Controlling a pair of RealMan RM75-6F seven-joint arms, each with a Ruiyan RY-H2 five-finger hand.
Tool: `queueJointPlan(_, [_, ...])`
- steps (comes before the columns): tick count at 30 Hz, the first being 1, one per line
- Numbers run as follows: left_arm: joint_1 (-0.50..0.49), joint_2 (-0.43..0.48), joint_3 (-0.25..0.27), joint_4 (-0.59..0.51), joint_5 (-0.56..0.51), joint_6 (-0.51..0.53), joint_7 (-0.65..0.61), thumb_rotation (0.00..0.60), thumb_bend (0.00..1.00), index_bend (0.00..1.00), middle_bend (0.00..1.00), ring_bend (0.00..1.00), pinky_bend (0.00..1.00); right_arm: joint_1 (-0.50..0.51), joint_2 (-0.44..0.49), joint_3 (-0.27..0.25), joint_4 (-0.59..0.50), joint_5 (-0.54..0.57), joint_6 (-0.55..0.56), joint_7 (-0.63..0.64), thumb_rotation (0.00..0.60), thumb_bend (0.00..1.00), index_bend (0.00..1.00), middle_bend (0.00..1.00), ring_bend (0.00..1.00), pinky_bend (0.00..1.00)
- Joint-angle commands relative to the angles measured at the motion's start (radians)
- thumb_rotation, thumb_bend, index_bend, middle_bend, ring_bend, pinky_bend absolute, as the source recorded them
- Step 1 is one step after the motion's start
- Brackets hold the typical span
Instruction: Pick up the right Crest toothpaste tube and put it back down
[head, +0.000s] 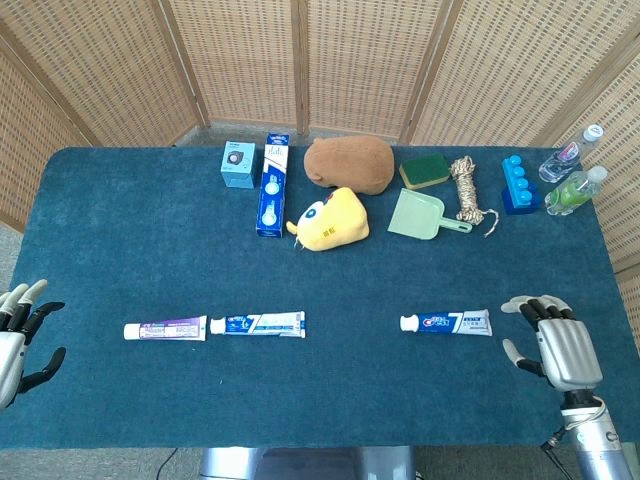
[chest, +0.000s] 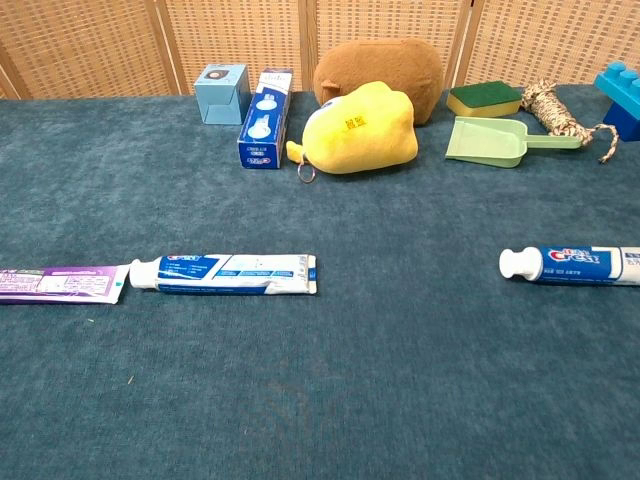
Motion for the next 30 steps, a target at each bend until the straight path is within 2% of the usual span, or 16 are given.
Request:
queueJointPlan(1, [-0.007,0.001,-0.006,-0.005,-0.005,-0.006,0.003,0.600,0.32,0.23,0.07,0.05,0.07,0.028,-0.009,0.005,-0.002,0.015,-0.042,-0.022,0.600,0.31,0.32,0.32,0.25,0.21])
queueJointPlan(14, [-0.051,0.013,-0.032,-0.037,-0.021,-0.048,0.027,0.600,0.32,0.23,0.07,0.05,0.07,0.140,-0.122,0.037,0.062,0.129,-0.196,-0.166,0.600,0.30,0.30,0.27,0.21,0.21])
queueJointPlan(20, [-0.069,0.017,-0.034,-0.046,-0.027,-0.075,0.031,0.600,0.32,0.23,0.07,0.05,0.07,0.175,-0.163,0.042,0.090,0.191,-0.237,-0.265,0.600,0.29,0.31,0.24,0.20,0.21])
queueJointPlan(30, [-0.080,0.012,-0.034,-0.045,-0.040,-0.087,0.034,0.600,0.32,0.23,0.07,0.05,0.07,0.200,-0.197,0.034,0.126,0.267,-0.262,-0.349,0.600,0.28,0.32,0.24,0.20,0.21])
